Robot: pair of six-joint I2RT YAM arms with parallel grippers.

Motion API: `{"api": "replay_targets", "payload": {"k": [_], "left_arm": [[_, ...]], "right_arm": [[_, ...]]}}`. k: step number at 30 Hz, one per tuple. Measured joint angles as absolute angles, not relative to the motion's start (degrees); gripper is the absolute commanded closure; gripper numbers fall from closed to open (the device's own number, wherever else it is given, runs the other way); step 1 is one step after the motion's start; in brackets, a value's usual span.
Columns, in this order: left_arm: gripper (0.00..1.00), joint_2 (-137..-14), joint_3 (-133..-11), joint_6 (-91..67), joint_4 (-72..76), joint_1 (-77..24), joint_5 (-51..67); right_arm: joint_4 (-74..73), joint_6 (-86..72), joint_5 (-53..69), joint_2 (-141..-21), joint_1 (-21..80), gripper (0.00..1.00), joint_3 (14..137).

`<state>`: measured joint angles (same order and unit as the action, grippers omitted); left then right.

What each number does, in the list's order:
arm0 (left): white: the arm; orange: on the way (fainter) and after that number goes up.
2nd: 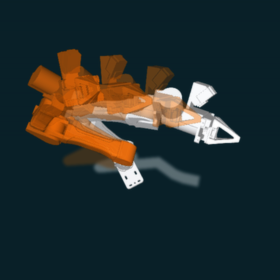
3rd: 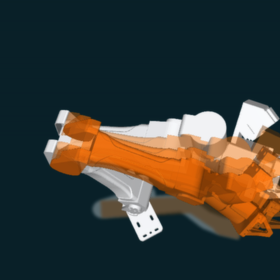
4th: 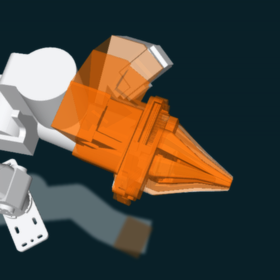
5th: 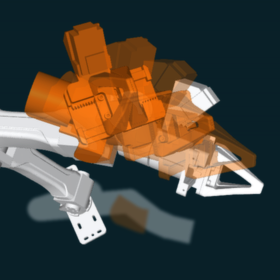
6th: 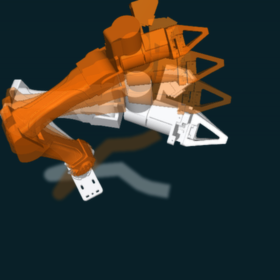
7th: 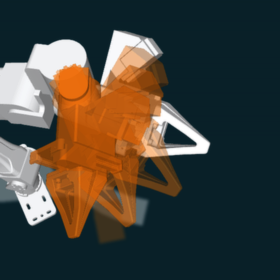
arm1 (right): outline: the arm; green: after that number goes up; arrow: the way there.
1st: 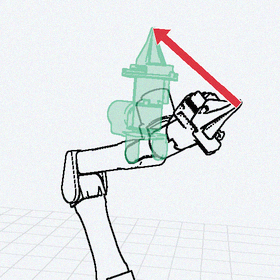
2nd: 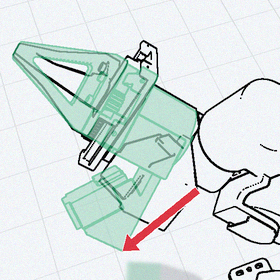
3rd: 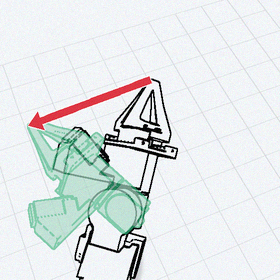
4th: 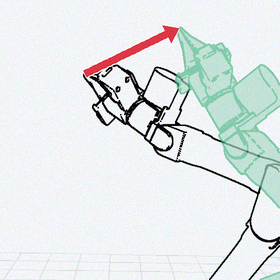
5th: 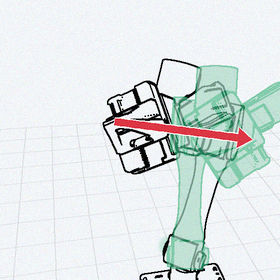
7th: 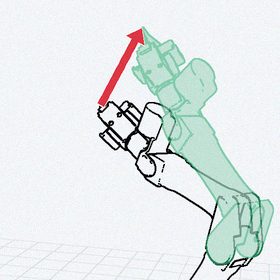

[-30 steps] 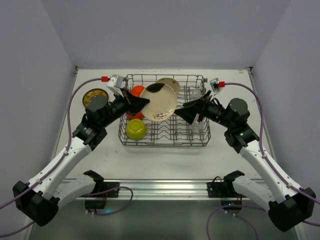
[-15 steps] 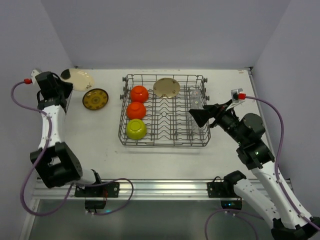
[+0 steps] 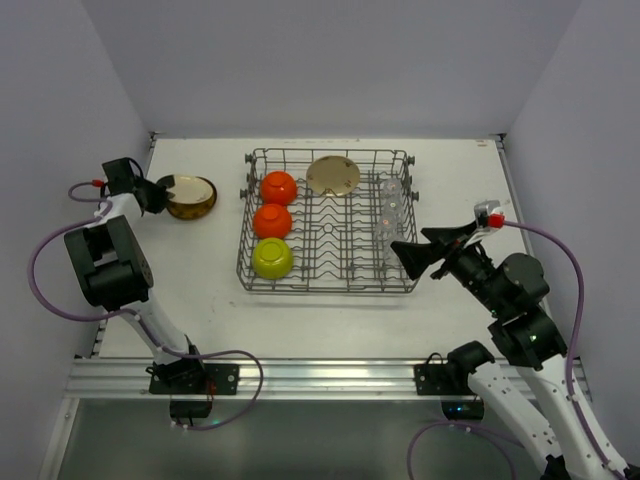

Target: Unload the mixed dishes from the dish rack

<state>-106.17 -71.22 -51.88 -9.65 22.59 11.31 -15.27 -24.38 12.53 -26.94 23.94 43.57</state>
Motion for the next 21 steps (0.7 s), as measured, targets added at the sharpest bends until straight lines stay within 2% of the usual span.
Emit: {"api": "replay_targets", "payload": {"k": [6,13,14,15,18,21], "left_arm": [[0.77,-106.72,-72.58,-51.24,-10.57,22.59,11.29],[0.59,-108.22,-74.22,-51.18,-12.19,22.72,11.27],[0.55,-108.25,-74.24,-51.11,-12.45,22.74,11.22],[0.44,-108.31,-74.37,-50.96,-12.8,22.74,11.2],[0.3,-108.51,-75.18,-50.11,-14.22,22.74,10.83],[0.29,-108.51,-75.55,-49.84,-15.22,22.74,10.13]], "right_arm": [[-16.34,-23.73,12.58,-26.92,23.94,0.01,43.16],[-16.8,-23.4,12.78,-26.3,23.97,0.01,42.98],[-16.86,-23.35,12.8,-26.22,23.97,0.01,42.98],[-16.95,-23.31,12.84,-26.15,23.97,0.01,42.98],[-17.26,-23.29,12.97,-26.13,23.97,0.01,42.98],[-17.39,-23.29,13.04,-26.39,23.97,0.01,42.98]]}}
